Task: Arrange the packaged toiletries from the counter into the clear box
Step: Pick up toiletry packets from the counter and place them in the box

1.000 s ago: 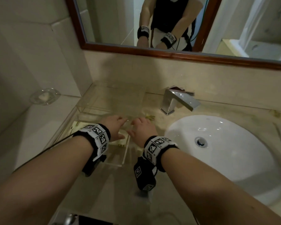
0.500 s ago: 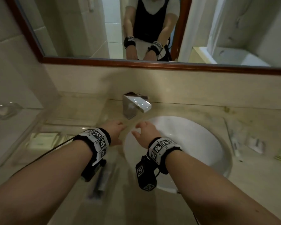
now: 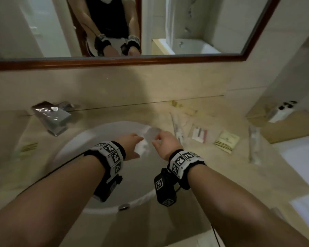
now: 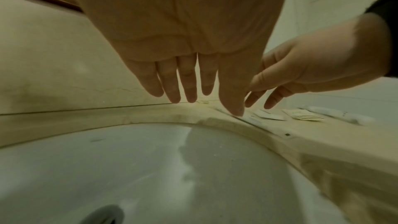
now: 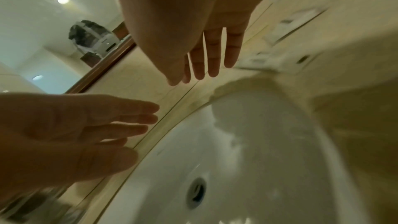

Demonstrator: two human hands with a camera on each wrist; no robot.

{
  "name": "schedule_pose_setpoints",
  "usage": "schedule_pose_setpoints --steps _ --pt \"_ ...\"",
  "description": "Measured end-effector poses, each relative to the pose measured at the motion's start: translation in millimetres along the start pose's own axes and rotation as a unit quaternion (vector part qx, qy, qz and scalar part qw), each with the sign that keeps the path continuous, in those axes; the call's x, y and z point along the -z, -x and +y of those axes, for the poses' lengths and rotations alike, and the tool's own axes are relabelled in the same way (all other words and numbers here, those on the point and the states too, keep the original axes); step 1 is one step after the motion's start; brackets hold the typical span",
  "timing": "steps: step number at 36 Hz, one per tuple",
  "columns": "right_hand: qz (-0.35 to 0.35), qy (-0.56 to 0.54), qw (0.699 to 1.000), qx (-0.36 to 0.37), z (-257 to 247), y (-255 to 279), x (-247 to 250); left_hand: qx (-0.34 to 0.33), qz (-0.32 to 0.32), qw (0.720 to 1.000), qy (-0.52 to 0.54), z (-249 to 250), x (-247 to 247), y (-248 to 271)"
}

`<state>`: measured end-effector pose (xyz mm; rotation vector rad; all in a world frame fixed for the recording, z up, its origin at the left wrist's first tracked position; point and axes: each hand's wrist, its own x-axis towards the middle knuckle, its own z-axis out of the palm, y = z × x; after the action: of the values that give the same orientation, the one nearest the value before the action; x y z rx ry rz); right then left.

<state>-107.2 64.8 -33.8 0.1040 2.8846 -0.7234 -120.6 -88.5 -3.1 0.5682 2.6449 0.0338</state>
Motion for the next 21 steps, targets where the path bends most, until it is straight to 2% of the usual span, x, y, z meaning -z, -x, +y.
schedule_pose_setpoints --steps 3,8,10,17,21 --pt "0.04 0.02 0.998 -0.047 44 -3 12 -0.016 -0.007 1.0 0.001 25 0 -14" --pt "0.08 0.062 0.975 -0.197 119 -6 36 -0.041 -0.018 0.999 0.001 54 -2 -35" --pt "0.092 0.06 0.965 -0.237 143 -6 45 -0.046 -0.018 0.999 0.002 64 -2 -44" --pt "0.014 0.092 0.954 -0.285 195 -4 55 -0.064 -0.014 0.998 0.014 87 -3 -67" --pt "0.002 0.117 0.957 -0.266 204 -5 56 -0.055 -0.017 0.998 0.037 91 -4 -75"
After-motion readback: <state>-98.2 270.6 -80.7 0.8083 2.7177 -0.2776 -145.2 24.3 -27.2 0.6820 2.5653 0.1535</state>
